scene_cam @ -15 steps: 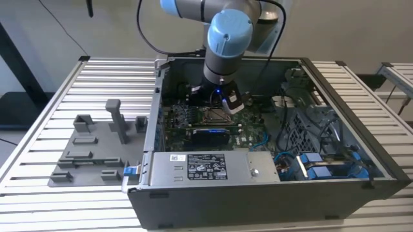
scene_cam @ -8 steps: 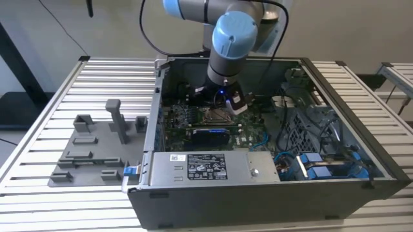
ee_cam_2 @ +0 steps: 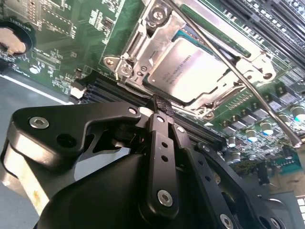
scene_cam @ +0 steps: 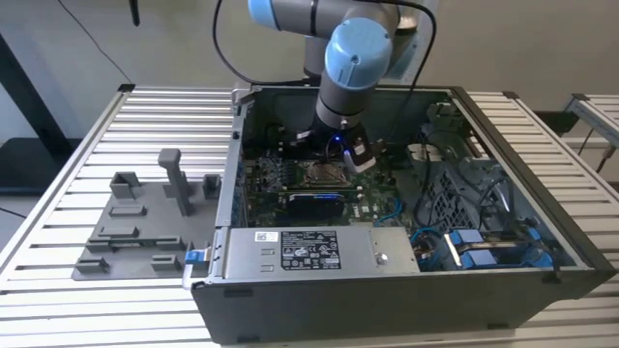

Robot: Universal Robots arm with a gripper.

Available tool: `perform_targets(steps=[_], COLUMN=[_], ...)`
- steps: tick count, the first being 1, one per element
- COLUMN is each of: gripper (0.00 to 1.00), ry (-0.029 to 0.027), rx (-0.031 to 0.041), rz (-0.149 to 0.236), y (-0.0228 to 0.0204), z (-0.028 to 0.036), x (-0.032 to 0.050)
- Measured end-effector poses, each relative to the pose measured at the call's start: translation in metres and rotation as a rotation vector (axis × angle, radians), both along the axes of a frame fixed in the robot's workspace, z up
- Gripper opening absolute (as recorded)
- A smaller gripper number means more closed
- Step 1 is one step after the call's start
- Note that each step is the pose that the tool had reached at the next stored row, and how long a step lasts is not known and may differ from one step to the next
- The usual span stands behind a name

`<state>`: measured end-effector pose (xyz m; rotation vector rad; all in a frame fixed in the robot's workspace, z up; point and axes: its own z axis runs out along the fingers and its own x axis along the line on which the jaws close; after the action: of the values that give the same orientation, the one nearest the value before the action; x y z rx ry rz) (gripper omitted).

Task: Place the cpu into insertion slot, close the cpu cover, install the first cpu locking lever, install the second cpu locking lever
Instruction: 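Install the first cpu locking lever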

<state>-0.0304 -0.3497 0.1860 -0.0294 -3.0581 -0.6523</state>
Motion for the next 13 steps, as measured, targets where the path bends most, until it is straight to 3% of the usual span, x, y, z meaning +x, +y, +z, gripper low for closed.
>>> perform_targets(steps=[13], gripper=[0.11], ry=[0.0079], rx=[-0.003], rz=[-0.002], y=[-0.0015], z=[0.0061], x=[0.0018])
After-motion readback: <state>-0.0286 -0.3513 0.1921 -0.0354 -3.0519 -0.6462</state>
